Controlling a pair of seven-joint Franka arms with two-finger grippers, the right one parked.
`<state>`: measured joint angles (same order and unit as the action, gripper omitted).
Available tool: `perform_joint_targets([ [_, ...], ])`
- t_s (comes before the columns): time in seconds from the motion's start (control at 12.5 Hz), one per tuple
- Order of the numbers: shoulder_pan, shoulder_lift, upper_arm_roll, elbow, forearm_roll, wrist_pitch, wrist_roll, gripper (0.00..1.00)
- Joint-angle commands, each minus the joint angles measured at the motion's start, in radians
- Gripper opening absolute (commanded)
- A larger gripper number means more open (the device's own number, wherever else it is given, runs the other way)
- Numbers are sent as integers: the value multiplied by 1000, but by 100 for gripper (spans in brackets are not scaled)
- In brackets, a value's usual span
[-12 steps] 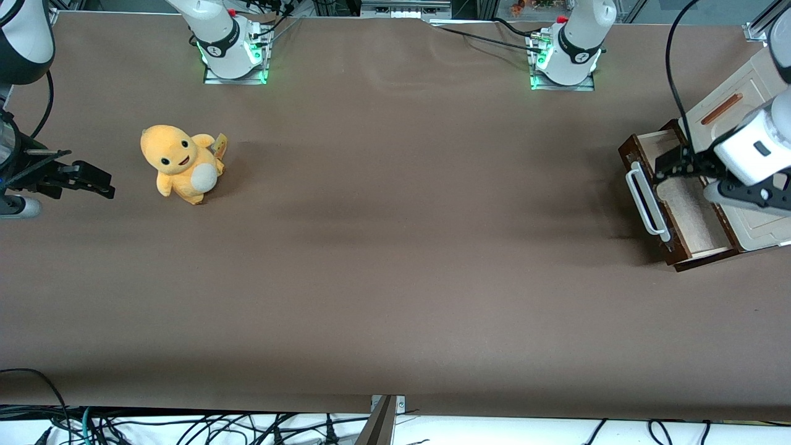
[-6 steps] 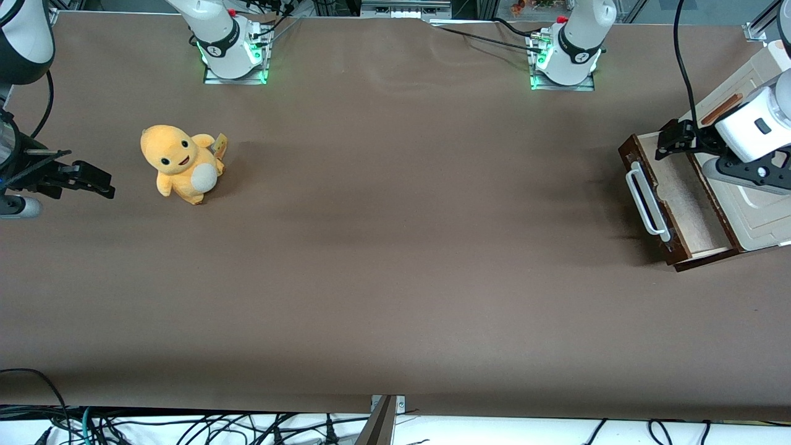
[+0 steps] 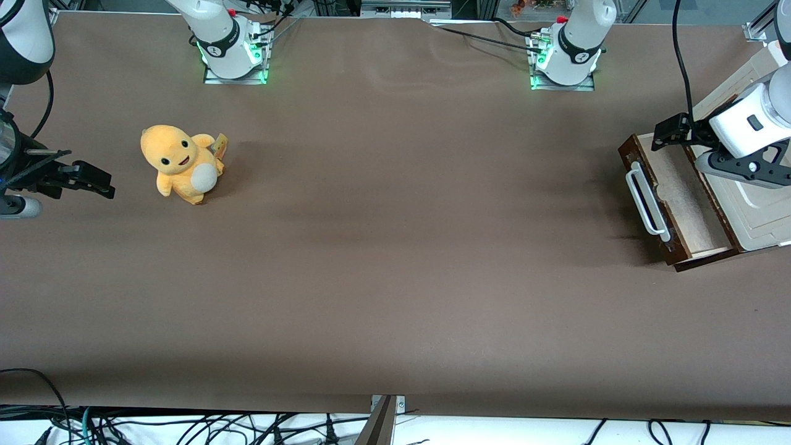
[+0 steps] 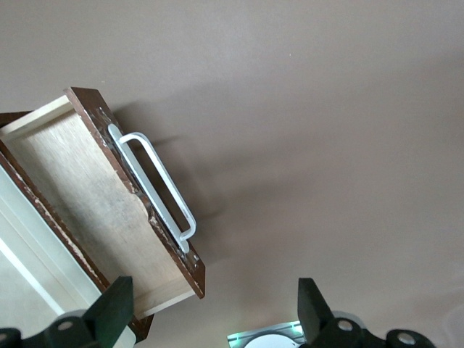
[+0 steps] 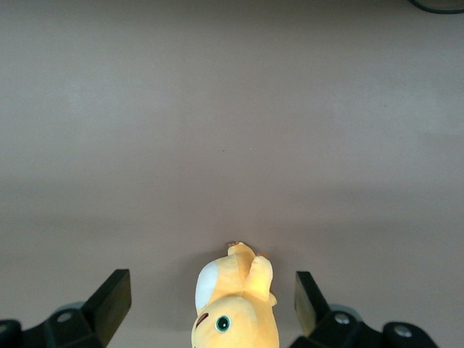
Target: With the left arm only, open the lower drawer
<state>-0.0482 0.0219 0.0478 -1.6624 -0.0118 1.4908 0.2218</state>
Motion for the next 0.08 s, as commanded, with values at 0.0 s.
perform_joint_targets([
  [0.0,-2,-23,-5,-17,26,-11,-2,100],
])
